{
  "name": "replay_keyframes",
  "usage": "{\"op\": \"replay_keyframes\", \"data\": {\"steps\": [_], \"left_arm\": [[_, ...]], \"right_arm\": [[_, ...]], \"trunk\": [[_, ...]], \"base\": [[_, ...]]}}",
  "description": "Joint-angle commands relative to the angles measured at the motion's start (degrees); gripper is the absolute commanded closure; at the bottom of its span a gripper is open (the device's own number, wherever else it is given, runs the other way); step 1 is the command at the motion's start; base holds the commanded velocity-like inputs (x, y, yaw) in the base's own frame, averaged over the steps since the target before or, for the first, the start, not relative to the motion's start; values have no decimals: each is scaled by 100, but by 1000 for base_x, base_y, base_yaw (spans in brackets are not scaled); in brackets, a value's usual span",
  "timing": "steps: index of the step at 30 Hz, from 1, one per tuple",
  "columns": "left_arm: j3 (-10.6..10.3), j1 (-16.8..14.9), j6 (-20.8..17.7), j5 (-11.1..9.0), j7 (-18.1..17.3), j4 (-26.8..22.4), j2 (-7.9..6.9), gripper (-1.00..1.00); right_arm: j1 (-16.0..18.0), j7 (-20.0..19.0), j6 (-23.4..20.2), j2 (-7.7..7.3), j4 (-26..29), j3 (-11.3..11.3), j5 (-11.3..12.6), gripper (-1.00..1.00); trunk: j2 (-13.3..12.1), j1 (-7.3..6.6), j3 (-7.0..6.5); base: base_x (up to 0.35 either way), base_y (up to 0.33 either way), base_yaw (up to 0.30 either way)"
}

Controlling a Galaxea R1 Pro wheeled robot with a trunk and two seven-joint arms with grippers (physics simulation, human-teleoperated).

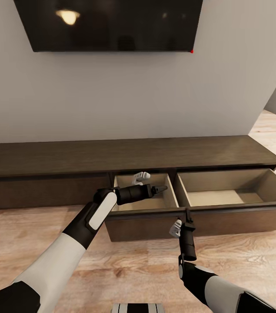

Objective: Place each of the two pumpkins and all three candles from the living room inside a cabinet in the living room (use any cabinet), then make sure every cabinet is closed, and position the cauldron so it is next to a table in the living room.

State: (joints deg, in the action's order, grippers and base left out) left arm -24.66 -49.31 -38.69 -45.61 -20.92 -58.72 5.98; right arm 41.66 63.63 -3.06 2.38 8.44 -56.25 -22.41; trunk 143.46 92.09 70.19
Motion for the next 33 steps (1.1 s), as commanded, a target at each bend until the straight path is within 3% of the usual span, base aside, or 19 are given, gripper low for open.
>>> {"op": "replay_keyframes", "data": {"steps": [1,27,31,33], "left_arm": [[0,0,1,0,0,0,0,-100],[2,9,2,0,0,7,0,-100],[-1,9,5,0,0,14,0,-100],[-4,9,10,0,0,16,0,-100]], "right_arm": [[0,0,3,0,0,0,0,-100],[-2,7,40,-21,9,8,9,-100],[-48,257,358,-89,-11,8,30,-100],[-67,607,418,-154,-73,14,58,-100]], "trunk": [[0,0,0],[0,0,0],[0,0,0],[0,0,0]], "base": [[0,0,0],[-54,0,0],[-1,0,0],[0,0,0]]}}
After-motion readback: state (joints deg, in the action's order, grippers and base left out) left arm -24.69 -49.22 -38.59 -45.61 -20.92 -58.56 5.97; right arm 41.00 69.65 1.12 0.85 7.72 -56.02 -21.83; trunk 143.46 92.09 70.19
